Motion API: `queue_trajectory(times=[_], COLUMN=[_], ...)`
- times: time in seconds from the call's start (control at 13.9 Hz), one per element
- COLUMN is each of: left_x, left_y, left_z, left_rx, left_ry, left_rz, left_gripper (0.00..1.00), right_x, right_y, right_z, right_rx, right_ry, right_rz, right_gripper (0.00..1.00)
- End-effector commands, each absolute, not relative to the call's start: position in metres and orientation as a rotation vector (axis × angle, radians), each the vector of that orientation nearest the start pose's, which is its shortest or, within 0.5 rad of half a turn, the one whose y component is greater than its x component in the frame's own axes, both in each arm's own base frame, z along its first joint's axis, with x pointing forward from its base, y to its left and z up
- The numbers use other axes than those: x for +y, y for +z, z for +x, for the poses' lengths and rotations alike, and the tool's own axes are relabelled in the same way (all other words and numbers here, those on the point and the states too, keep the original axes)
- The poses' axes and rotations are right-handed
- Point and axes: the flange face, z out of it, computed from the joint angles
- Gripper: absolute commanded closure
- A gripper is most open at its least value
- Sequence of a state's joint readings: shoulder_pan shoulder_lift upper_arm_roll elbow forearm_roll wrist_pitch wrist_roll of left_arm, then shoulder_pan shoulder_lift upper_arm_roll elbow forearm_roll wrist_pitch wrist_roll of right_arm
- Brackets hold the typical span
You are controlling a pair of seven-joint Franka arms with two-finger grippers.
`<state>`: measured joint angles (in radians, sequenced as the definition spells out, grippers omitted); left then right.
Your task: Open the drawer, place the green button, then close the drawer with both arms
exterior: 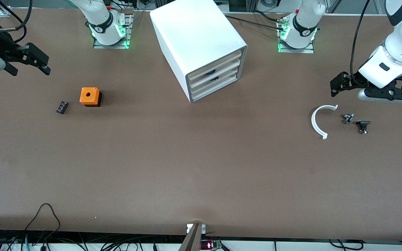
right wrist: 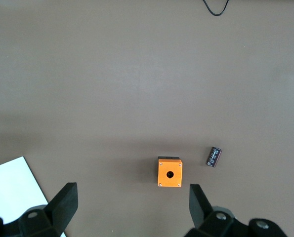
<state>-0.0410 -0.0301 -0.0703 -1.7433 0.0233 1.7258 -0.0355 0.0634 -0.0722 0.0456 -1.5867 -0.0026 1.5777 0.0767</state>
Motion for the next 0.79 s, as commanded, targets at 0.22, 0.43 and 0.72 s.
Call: queue_trajectory(times=[0.22,0.43,0.72], left_x=[-0.0544,-0.0565,-0.0592], left_y=[0.5730,0.5790,0.5804], left_z=[0.5430,0.5463,0.5465], left_rx=[0.153,0.160,0.162], left_ry=[0.030,0.009,0.021], left_rz=[-3.104,-3.106,-3.107], left_gripper=[0.00,0.00,0.00], right_x=[0.0589,0.0589,0.0589], right_y=[0.6641,0.6647,0.6640], right_z=[0.5374,0.5372,0.5372], right_rx=[-0.051,-0.048,-0.048], right_ry=[-0.105,-0.105,-0.103], right_rz=[-3.132,-3.132,-3.132], right_gripper=[0.00,0.00,0.00])
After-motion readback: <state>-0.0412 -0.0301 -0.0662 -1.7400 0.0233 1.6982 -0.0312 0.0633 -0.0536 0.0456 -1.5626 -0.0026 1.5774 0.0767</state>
